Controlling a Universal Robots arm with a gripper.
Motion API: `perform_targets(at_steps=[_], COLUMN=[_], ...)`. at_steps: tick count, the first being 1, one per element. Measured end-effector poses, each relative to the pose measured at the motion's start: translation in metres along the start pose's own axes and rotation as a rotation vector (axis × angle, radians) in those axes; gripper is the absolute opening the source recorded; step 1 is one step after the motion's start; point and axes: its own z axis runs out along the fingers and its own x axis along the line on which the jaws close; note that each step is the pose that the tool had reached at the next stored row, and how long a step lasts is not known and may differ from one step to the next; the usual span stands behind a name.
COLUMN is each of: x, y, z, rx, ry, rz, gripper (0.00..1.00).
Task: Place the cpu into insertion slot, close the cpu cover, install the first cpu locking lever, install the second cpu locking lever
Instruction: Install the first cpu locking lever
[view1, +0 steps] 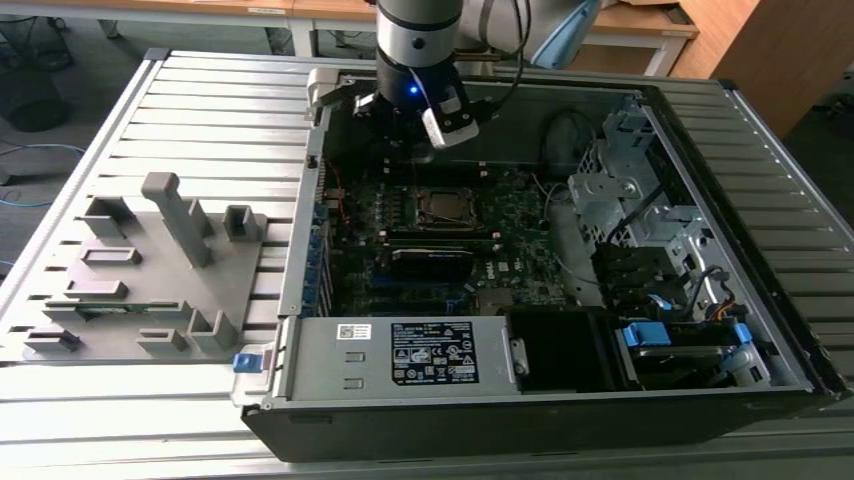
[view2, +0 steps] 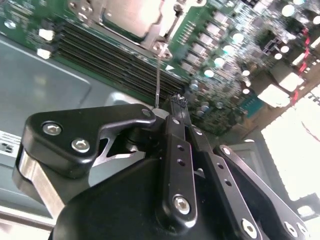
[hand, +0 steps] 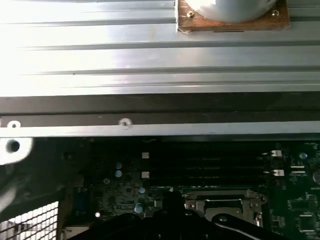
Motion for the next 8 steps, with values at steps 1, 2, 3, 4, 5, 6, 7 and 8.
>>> perform_targets(at_steps=[1, 2, 3, 4, 5, 6, 7, 8], x=[-0.0034, -0.0073, -0.0107, -0.014, -0.017, -0.0193, -0.0205, -0.0207], y=[0.0001, 0.0003, 0.0004, 0.0005, 0.0006, 0.0007, 0.0007, 0.0007], z=[-0.0001, -0.0001, -0.0002, -0.0001, -0.0002, -0.0002, -0.0002, -0.0002], rx=[0.0009, 0.0022, 0.0037, 0.0051, 0.0069, 0.0088, 0.0113, 0.0127], ry=[0.0001, 0.0001, 0.0002, 0.0001, 0.0001, 0.0, 0.0, 0.0], rz=[0.0, 0.0, 0.0, 0.0, 0.0, 0.0, 0.0, 0.0], gripper=[0.1, 0.1, 0.1, 0.1, 0.1, 0.1, 0.1, 0.1])
